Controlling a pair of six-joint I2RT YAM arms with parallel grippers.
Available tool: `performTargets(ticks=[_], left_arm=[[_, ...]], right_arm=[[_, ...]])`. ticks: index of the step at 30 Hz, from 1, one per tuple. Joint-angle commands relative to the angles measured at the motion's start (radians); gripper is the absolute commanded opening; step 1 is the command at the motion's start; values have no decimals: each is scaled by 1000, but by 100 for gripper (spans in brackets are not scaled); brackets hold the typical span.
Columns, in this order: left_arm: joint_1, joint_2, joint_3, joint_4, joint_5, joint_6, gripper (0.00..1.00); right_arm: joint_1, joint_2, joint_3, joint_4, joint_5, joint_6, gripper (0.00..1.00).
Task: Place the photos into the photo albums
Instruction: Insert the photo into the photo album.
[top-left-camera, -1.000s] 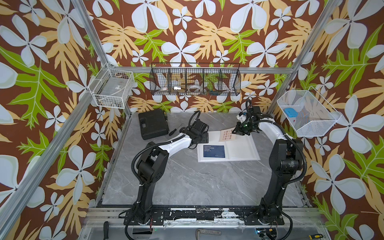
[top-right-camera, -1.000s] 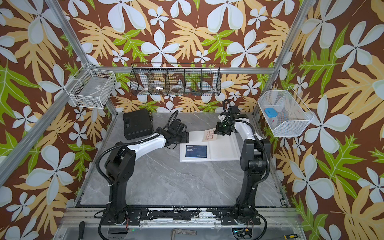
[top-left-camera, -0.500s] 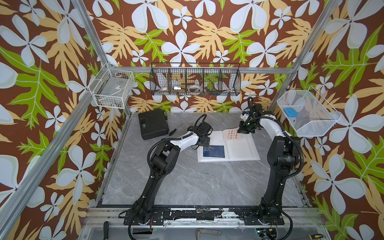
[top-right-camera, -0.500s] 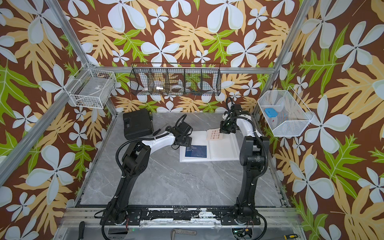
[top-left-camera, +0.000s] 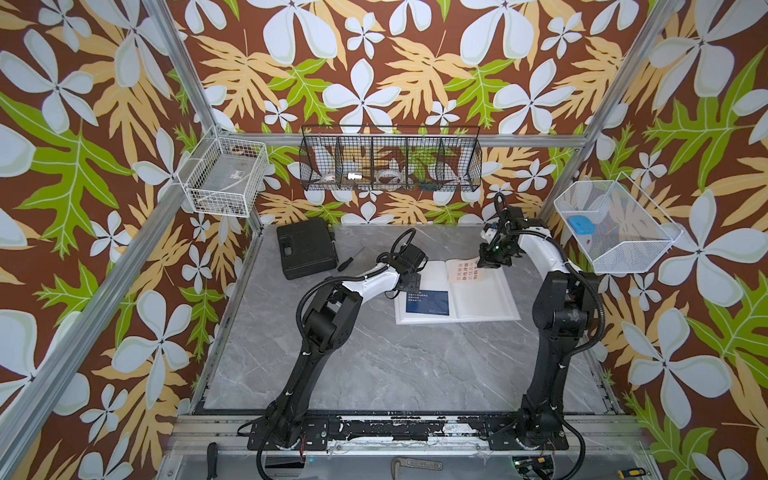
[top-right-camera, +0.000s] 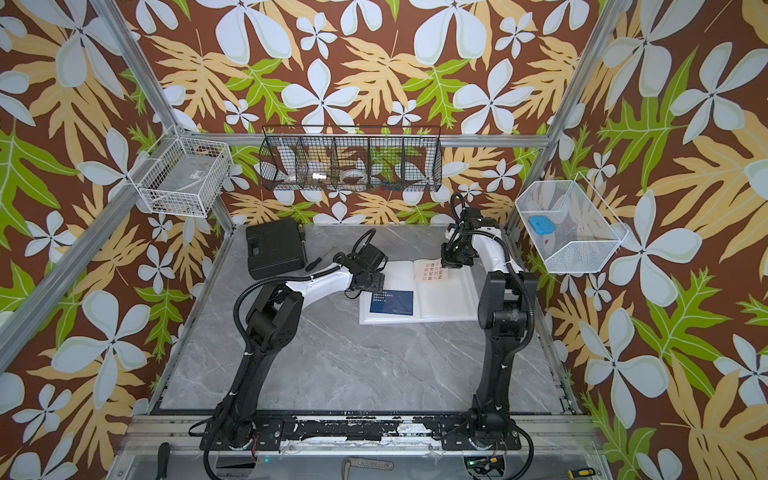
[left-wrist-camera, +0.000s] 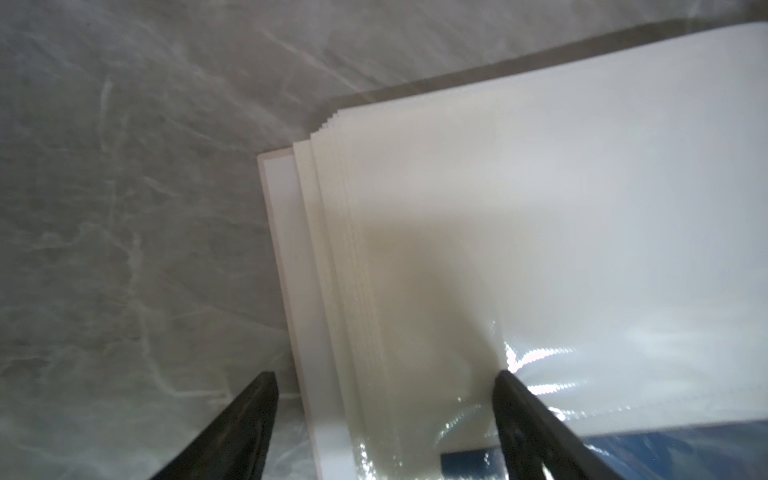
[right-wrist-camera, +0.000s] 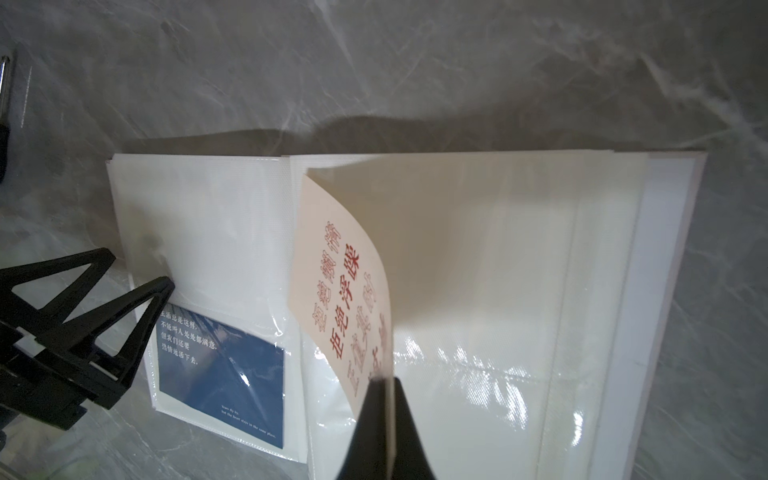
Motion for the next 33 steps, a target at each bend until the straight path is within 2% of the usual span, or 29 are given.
performTargets(ticks=[1, 4, 6, 15, 23, 33], left_arm=[[4, 9, -34, -170, -54, -1, 82], [4, 2, -53, -171, -55, -12, 82], [5, -6, -62, -166, -52, -23, 82], [5, -20, -47, -161, -51, -43, 81], [5, -28, -40, -156, -44, -51, 82], [5, -28, -37, -159, -39, -50, 82]], right_arm=[[1, -11, 5, -23, 43, 5, 0], [2, -37, -12, 15, 65, 23, 0], [3, -42, -29, 47, 36, 30, 0], [27, 11, 2, 6, 28, 11, 0], [53, -16, 7, 14, 119, 21, 0], [75, -4, 47, -14, 176, 16, 0]])
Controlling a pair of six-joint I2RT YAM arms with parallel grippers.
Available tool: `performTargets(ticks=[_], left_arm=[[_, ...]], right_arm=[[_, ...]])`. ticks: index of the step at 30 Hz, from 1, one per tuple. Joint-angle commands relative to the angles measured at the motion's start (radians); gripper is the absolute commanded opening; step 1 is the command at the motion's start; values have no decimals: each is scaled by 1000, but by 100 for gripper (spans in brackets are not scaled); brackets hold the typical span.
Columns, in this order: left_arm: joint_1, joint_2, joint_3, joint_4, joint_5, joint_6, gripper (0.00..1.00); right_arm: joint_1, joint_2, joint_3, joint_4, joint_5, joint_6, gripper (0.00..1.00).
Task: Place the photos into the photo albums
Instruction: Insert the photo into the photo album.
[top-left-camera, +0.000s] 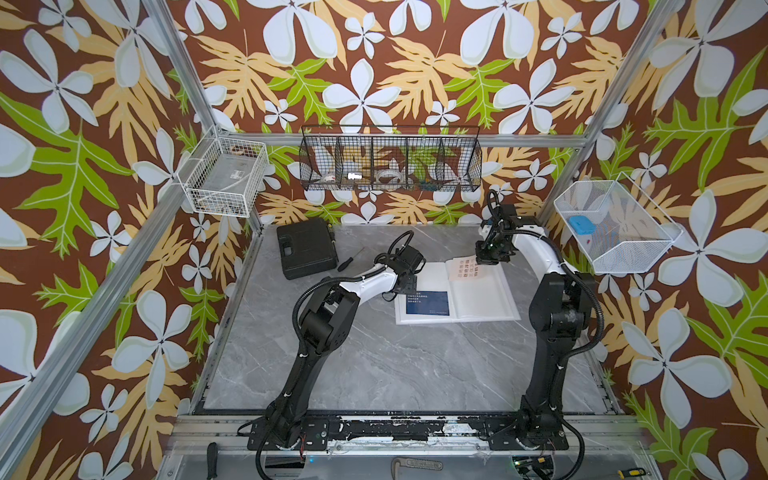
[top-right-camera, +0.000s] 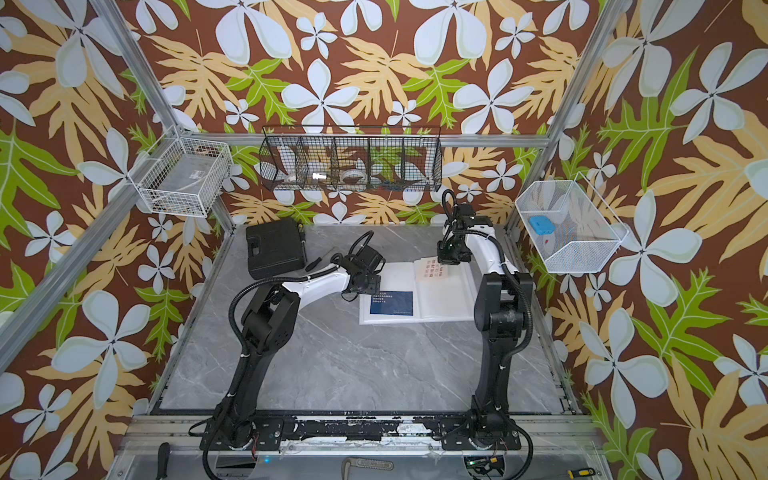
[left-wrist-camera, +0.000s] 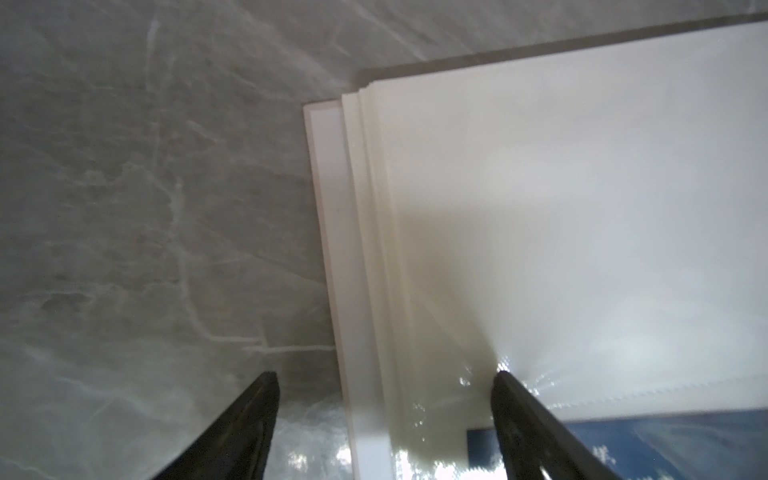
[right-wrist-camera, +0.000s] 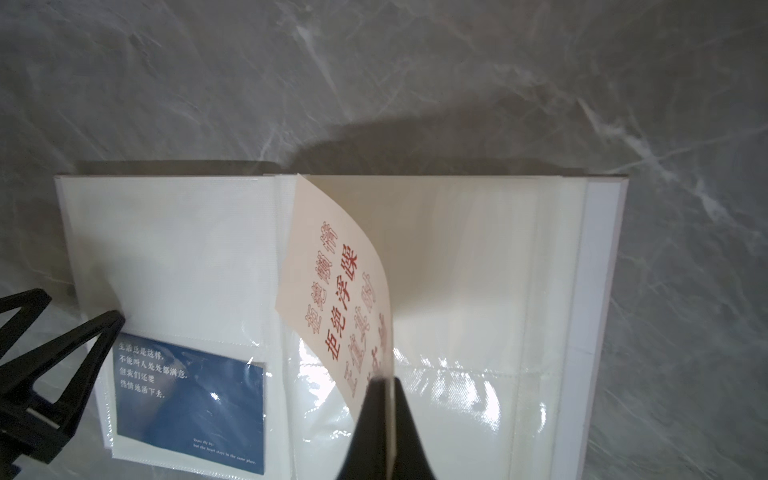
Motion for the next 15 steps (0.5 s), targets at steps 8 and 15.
performTargets(ticks=[8, 15], left_arm=[[5, 6, -2, -118, -24, 11, 82], [5, 6, -5, -116, -23, 8, 82]], right_arm=[[46, 37, 59, -66, 67, -20, 0], [62, 53, 87, -88, 65, -34, 0]])
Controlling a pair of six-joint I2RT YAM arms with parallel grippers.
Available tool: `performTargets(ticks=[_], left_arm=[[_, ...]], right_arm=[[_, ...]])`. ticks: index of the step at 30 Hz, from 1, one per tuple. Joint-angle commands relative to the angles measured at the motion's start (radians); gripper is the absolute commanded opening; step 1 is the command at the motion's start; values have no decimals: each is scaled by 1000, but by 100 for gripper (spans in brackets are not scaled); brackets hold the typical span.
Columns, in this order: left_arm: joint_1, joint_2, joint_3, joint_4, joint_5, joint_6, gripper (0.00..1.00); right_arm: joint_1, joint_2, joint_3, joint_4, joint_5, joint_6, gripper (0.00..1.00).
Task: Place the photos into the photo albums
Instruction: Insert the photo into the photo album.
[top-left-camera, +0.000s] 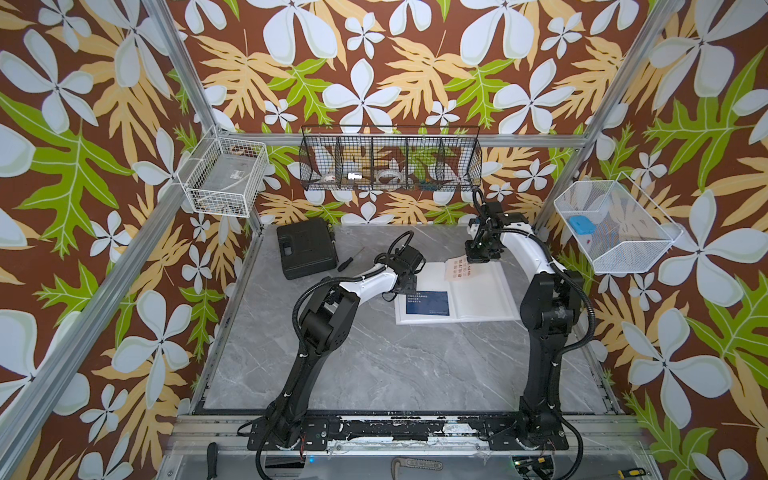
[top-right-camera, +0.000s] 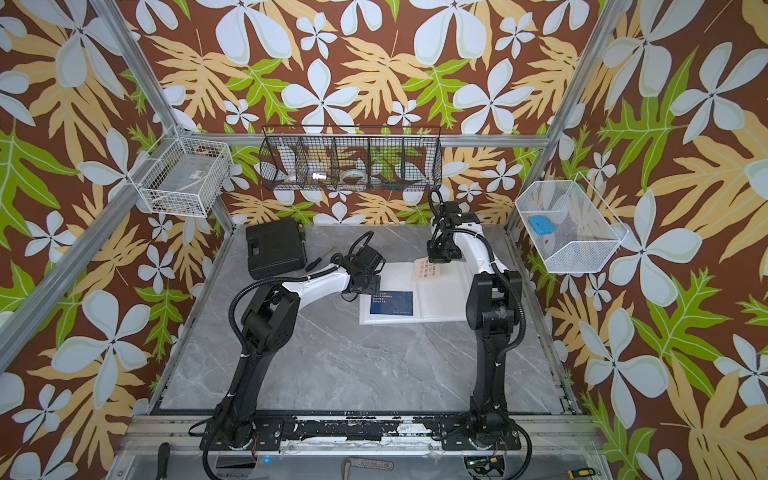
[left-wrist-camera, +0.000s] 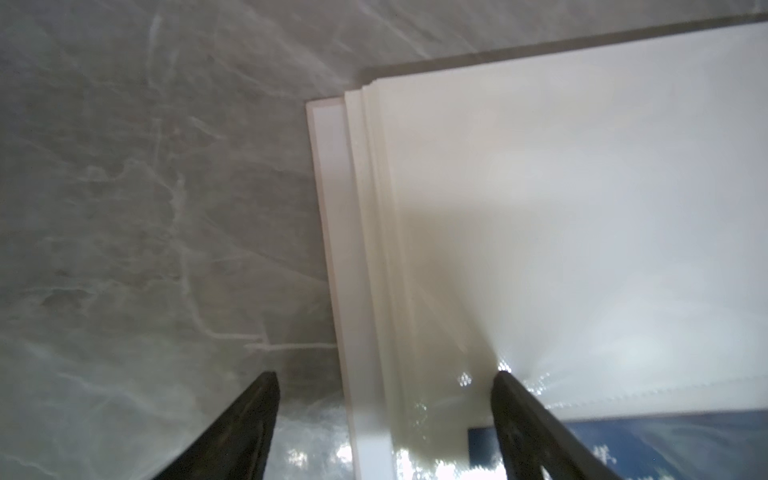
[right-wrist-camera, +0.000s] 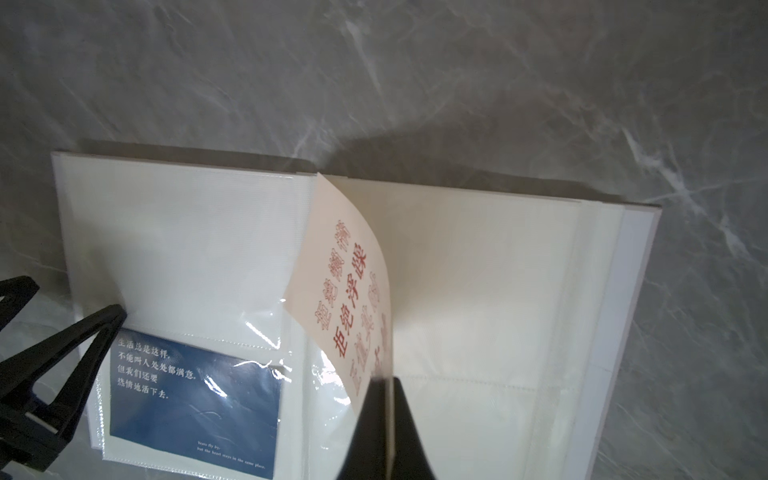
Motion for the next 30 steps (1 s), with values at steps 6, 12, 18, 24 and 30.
performTargets(ticks=[6, 12, 18, 24, 30], left_arm=[[5, 5, -9, -109, -21, 19, 82], [5, 3, -13, -106, -24, 20, 81], [5, 3, -12, -106, -26, 25, 82], [5, 5, -6, -107, -28, 26, 82], [5, 0, -4, -107, -38, 25, 82]], right_arm=[[-9, 56, 33, -69, -33, -61, 0], [-31, 86, 41, -111, -57, -111, 0], [-58, 117, 69, -136, -75, -131, 0], [-57, 153, 101, -156, -103, -140, 0], [-58, 155, 106, -159, -109, -141, 0]])
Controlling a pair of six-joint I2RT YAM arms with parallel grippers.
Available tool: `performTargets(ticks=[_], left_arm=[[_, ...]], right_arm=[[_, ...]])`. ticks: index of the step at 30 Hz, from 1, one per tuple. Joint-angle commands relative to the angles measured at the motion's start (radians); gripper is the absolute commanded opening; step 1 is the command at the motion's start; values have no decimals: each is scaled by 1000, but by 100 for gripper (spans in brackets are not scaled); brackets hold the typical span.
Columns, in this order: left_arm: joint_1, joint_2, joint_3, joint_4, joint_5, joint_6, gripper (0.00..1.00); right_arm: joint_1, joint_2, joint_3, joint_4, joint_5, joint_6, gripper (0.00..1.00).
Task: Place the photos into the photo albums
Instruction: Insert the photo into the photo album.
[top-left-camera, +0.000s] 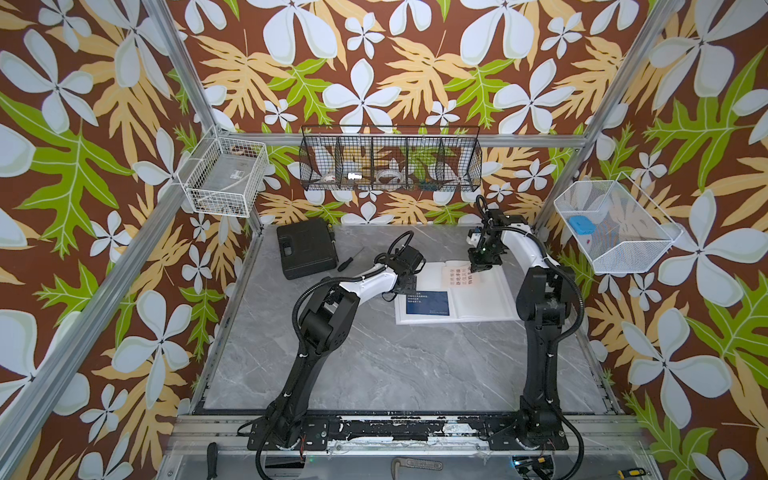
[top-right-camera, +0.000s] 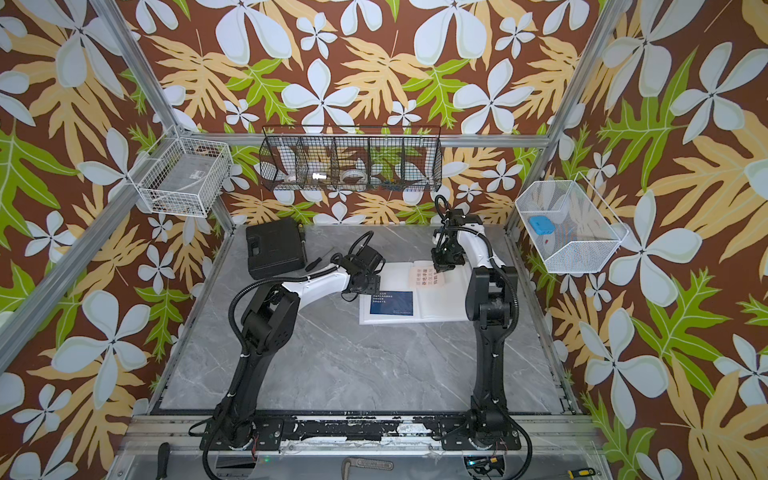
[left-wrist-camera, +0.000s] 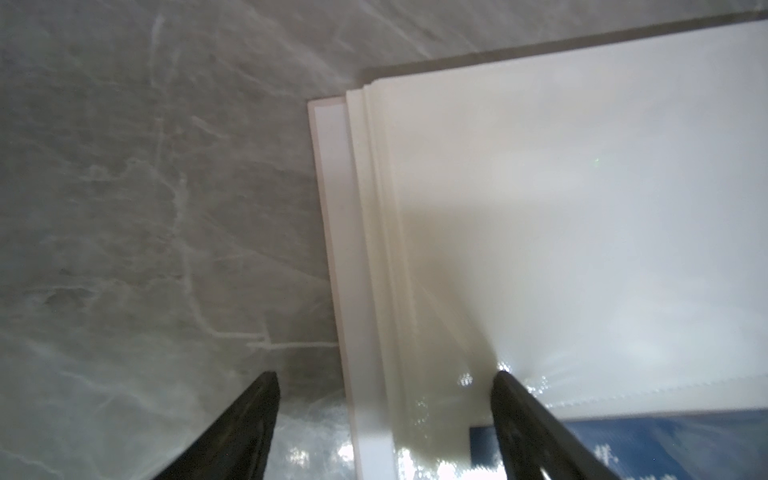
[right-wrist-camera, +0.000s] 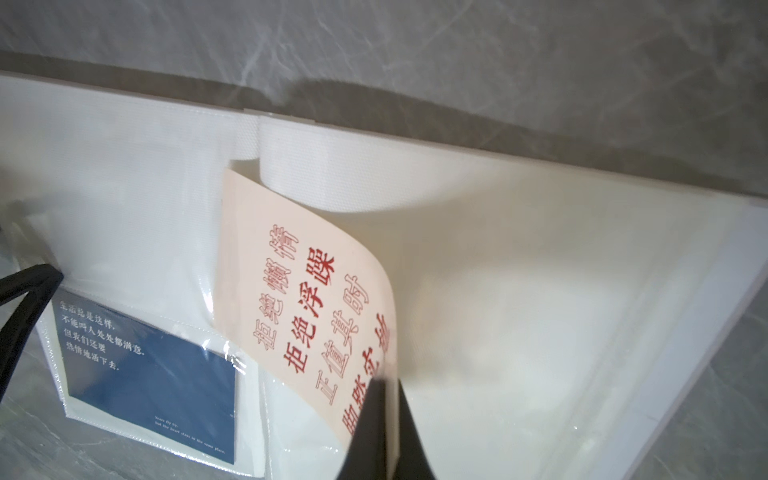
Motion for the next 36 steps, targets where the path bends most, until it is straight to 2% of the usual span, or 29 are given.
performTargets(ticks=[1, 7, 12, 15, 21, 31, 36], left_arm=[[5, 0, -3, -106, -35, 24, 81], [5, 0, -3, -104, -35, 25, 81], [5, -11, -7, -100, -36, 29, 82], [5, -30, -23, -82, -35, 24, 82], [16, -50, -43, -53, -7, 20, 82], [79, -110, -114, 42, 123, -15, 82], [119, -139, -207, 165, 288, -52, 82]], right_arm=[[1, 2, -3, -29, -19, -13, 0], [8, 21, -1, -2, -63, -15, 0], [2, 7, -32, 57, -19, 45, 47], [-10, -28, -91, 124, 3, 111, 58], [-6, -90, -190, 253, -7, 245, 67], [41, -114, -248, 266, 112, 357, 75], [77, -65, -193, 258, 98, 363, 82]])
